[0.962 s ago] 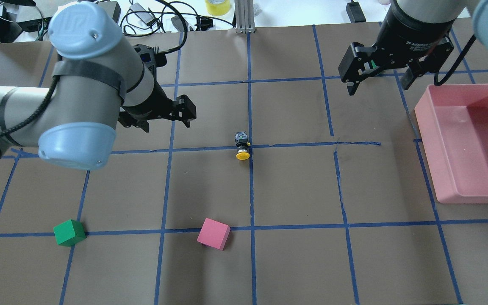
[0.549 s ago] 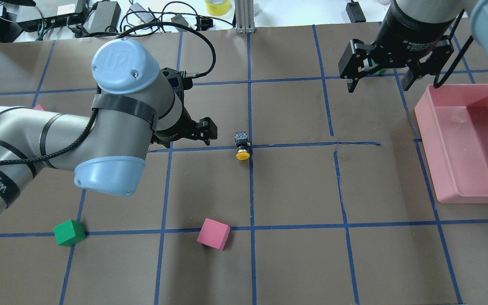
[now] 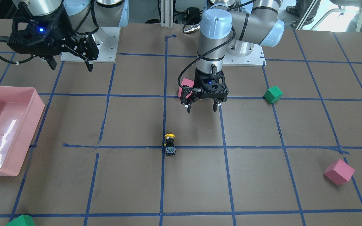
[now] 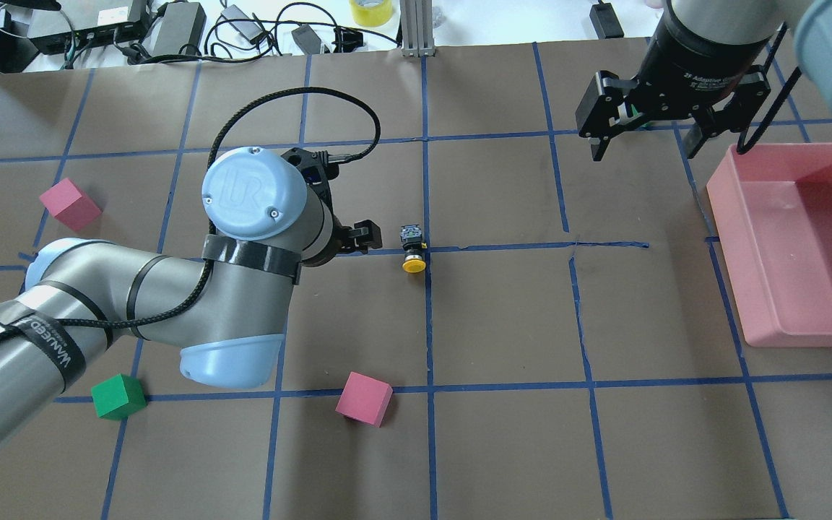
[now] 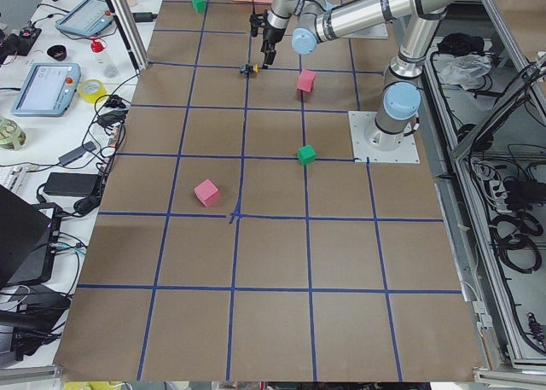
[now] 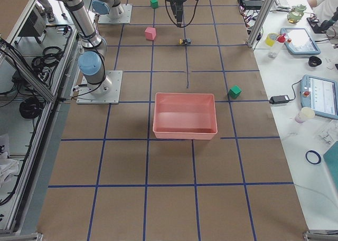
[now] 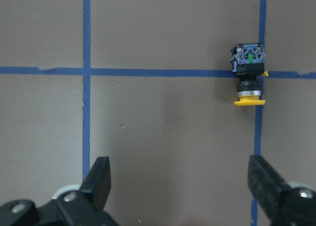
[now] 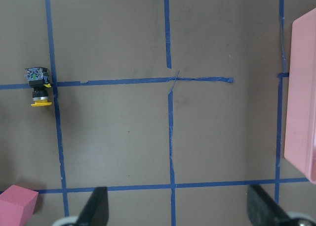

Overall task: Align button upright
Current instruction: 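Reach the left gripper down toward the switch lying on the table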

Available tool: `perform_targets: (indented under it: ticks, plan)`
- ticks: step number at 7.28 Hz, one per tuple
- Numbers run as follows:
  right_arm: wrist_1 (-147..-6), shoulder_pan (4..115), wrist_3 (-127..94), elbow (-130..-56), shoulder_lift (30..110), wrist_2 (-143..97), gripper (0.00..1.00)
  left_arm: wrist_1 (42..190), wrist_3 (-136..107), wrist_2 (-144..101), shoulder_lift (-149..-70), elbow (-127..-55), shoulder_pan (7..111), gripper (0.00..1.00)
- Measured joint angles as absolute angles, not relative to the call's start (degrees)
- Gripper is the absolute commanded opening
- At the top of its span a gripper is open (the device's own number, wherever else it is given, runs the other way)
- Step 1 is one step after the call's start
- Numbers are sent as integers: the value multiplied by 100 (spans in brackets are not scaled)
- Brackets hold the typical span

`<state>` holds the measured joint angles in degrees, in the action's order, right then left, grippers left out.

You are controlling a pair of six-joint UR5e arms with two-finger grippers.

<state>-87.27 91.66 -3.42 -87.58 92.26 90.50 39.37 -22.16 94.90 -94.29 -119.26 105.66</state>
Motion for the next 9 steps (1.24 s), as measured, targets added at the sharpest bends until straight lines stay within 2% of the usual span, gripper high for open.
perform_targets:
  ticks: [5, 8, 9]
  plan:
    - [-8768, 9165, -426, -8826, 9203, 8993, 100, 1774, -2915, 9872, -10087, -12459, 10938, 98]
    - [-8780, 9158, -428, -8841, 9202, 9008, 100, 648, -3597, 10291, -10930, -12438, 11437, 98]
    - [-8778, 9156, -423, -8841, 9201, 9011, 100, 395, -3618, 10336, -11254, -12237, 11518, 98]
